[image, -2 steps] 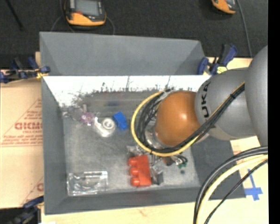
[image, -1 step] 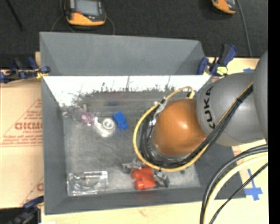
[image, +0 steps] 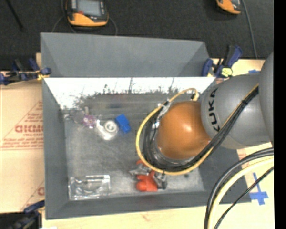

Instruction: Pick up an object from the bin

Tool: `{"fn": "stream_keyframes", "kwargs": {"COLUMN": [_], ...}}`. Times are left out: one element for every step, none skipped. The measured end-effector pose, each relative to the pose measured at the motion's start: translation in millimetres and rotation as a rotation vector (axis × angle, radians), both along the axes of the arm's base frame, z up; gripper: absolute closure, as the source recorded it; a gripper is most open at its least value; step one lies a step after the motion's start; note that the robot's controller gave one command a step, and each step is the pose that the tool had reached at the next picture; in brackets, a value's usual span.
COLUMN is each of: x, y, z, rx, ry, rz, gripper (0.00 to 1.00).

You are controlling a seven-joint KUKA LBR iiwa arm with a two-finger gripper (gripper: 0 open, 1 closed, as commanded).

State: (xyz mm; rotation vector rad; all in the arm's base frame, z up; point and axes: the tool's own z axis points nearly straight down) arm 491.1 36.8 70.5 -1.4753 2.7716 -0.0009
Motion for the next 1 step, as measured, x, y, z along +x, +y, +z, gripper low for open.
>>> {"fn": "stream_keyframes", "kwargs": {"x": [3.4], "y": [-3.5], "z": [141.4], "rx": [0.0], "ry": [-0.009], "rz": [0.048], "gripper": [1.0]}}
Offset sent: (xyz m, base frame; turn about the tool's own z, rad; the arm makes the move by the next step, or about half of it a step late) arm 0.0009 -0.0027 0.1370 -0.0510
